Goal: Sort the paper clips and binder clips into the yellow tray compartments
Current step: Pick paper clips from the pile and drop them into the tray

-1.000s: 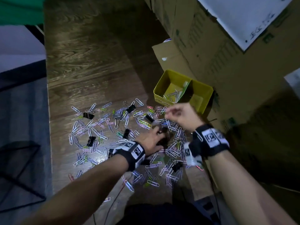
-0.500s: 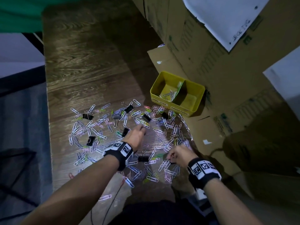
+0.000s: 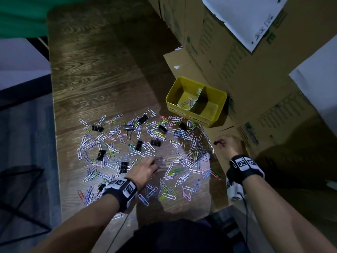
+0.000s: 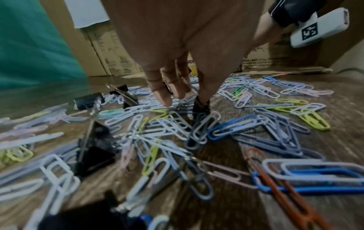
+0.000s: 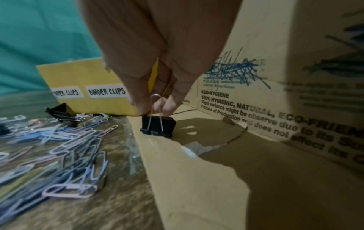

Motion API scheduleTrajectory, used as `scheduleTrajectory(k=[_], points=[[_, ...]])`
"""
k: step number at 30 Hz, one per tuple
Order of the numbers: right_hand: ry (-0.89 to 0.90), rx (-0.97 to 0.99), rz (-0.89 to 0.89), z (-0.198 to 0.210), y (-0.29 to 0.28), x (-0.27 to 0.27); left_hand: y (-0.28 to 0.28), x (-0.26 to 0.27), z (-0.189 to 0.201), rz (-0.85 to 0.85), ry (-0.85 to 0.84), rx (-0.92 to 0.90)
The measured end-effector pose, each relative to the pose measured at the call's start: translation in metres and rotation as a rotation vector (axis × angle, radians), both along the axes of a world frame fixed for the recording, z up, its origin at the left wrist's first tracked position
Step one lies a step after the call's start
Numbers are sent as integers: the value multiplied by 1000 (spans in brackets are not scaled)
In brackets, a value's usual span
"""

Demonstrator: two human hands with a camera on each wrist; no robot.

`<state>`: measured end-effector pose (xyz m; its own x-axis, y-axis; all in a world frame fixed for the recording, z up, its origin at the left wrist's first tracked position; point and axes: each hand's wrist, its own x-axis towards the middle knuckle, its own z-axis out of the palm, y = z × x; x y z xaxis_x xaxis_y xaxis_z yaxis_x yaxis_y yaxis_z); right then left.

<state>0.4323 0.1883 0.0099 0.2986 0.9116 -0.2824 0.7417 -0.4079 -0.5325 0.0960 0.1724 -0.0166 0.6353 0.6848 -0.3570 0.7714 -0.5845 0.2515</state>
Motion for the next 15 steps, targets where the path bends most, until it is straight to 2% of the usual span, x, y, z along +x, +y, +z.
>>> scheduleTrajectory(k=[3,6,7,9,10,12,15], points=[[-3,84,65,-1,-6,-4,-3,3,14,28,97,111],[53,34,104,10,-22,-18,-27,11,25,-120,13,79],[13,-17,161,12,-28,-22,-35,13,28,-180,33,-7],[-45,-269,234,15,-42,-27,-51,15,26,-226,165,-217],[-82,-412,258,11,-49,-28,-58,16,23,-231,218,-273],[-150,-594,301,3,-63,-34,-64,22,18,-219,219,-302],[-164,-578,346,-10,-77,-52,-60,46,10,-176,117,-300]])
